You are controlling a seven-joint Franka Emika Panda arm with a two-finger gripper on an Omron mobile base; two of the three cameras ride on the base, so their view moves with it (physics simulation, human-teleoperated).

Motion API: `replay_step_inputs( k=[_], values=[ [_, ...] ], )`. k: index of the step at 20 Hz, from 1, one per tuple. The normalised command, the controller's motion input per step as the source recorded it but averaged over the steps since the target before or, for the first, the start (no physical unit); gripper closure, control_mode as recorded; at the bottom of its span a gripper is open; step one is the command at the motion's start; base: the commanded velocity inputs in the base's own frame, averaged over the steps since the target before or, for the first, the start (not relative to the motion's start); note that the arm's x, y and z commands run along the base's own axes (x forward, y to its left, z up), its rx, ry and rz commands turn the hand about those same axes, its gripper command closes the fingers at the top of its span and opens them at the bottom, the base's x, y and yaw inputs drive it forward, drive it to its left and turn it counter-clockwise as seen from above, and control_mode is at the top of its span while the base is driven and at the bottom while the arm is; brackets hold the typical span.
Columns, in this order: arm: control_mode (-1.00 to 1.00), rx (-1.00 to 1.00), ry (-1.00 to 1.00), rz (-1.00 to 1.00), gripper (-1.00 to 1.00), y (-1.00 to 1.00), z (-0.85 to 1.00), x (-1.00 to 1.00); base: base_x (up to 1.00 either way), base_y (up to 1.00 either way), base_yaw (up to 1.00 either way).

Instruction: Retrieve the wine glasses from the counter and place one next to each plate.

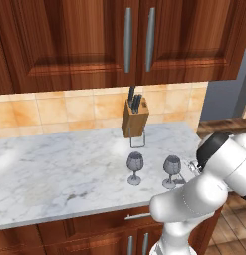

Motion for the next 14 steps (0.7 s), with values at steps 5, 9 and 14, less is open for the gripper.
replay_step_inputs(
  k=[5,9,14],
  values=[
    [-1.00,0.00,0.07,-0.02,-1.00,0.18,-0.07,0.03,0.00,0.00,0.00],
    [-1.00,0.00,0.00,-0.02,1.00,0.02,0.00,0.00,0.00,0.00,0.00],
    [-1.00,0.00,-0.06,-0.01,1.00,0.00,0.05,-0.18,0.00,0.00,0.00]
  ],
)
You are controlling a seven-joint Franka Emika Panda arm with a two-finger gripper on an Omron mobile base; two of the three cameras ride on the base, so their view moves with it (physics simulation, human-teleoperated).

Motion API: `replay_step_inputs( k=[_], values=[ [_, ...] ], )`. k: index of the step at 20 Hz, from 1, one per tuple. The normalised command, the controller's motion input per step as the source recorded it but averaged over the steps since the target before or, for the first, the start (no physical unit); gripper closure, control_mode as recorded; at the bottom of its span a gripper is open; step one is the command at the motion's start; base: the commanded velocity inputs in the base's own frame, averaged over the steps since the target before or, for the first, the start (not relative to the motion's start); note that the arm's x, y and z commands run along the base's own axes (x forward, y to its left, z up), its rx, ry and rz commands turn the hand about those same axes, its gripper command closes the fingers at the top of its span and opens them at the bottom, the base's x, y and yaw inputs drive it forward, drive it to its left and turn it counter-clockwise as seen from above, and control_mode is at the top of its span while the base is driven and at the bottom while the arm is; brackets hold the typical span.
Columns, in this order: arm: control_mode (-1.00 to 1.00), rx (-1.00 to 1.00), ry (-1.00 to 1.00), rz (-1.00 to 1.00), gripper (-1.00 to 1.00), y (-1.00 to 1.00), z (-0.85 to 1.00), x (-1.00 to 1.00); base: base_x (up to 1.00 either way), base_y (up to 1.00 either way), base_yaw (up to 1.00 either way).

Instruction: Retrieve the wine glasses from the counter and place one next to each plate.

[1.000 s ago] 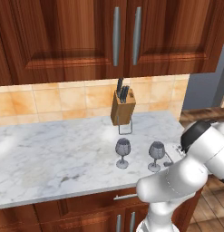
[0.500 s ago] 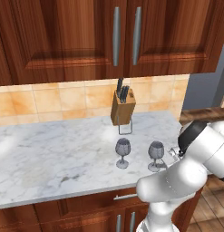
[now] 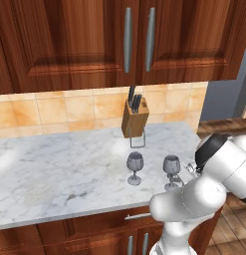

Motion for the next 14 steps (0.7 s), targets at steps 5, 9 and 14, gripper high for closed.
replay_step_inputs(
  k=[5,9,14],
  values=[
    [-1.00,0.00,-0.09,-0.10,1.00,0.00,0.56,-0.38,0.00,0.00,0.00],
    [-1.00,0.00,-0.34,-0.14,1.00,0.00,1.00,-0.35,0.00,0.00,0.00],
    [-1.00,-0.04,-0.39,-0.14,1.00,0.01,1.00,-0.32,0.00,0.00,0.00]
  ],
)
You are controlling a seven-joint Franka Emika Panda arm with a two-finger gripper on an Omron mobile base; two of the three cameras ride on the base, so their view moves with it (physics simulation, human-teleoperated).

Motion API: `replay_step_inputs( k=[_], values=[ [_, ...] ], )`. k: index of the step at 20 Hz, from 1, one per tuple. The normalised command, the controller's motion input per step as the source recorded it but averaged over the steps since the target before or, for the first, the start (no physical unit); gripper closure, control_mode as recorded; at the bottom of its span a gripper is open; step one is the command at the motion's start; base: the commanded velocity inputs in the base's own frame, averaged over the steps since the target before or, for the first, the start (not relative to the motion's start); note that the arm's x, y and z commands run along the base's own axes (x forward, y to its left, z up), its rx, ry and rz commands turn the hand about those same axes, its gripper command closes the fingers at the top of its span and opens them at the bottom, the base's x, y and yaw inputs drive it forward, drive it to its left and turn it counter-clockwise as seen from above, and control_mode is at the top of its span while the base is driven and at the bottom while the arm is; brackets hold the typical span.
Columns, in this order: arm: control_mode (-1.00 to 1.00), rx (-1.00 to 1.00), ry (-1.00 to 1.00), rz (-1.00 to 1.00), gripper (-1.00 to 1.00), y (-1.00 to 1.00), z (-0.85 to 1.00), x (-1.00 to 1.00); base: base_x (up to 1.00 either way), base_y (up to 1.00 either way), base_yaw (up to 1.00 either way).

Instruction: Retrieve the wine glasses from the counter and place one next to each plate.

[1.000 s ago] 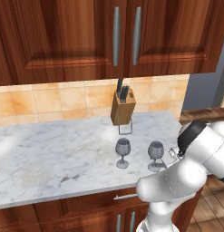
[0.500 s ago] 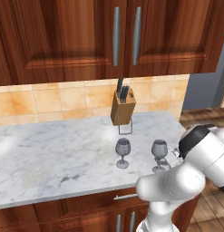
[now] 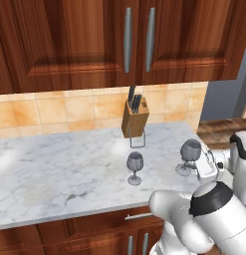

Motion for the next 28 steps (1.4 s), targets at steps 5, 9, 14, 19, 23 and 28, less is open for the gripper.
replay_step_inputs(
  k=[5,9,14,19,23,28],
  values=[
    [-1.00,-0.03,-0.16,-0.14,1.00,0.00,0.98,-0.68,0.00,0.00,0.00],
    [-1.00,-0.08,-0.02,-0.15,1.00,0.09,0.88,-0.50,0.00,0.00,0.00],
    [-1.00,-0.05,0.00,-0.07,1.00,0.18,0.65,-0.29,0.00,0.00,0.00],
    [-1.00,0.00,0.00,0.00,1.00,0.15,0.42,-0.39,0.00,0.00,0.00],
    [-1.00,0.00,0.02,0.00,1.00,0.09,0.18,-0.36,0.00,0.00,0.00],
    [1.00,0.00,0.01,0.00,1.00,0.01,0.05,-0.26,-0.06,0.00,-0.07]
  ],
)
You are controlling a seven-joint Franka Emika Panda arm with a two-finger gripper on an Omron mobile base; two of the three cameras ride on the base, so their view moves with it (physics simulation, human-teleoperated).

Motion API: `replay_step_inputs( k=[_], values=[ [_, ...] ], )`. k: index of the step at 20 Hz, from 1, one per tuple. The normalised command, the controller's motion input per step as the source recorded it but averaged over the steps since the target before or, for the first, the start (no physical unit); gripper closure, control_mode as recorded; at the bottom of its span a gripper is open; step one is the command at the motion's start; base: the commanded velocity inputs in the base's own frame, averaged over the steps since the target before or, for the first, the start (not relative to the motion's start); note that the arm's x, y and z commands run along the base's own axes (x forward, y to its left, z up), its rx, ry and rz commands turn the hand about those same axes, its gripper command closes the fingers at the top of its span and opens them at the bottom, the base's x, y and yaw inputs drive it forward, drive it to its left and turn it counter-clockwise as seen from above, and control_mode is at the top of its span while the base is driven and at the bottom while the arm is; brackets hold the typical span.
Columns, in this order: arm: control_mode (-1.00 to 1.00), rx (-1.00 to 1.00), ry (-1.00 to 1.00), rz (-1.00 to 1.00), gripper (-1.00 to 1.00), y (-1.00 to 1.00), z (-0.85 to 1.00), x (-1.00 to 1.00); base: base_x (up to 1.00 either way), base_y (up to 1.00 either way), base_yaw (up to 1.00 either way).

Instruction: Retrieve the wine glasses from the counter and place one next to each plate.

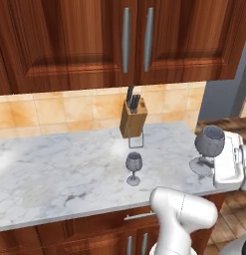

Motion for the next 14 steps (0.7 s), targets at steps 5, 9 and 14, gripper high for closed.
replay_step_inputs(
  k=[5,9,14],
  values=[
    [1.00,0.00,0.00,0.00,1.00,0.00,0.00,0.00,0.00,-0.45,-0.66],
    [1.00,0.00,0.00,0.00,1.00,0.00,0.00,0.00,0.00,-0.03,-0.95],
    [1.00,0.00,0.00,0.00,1.00,0.00,0.00,0.00,0.00,0.00,-0.98]
  ],
)
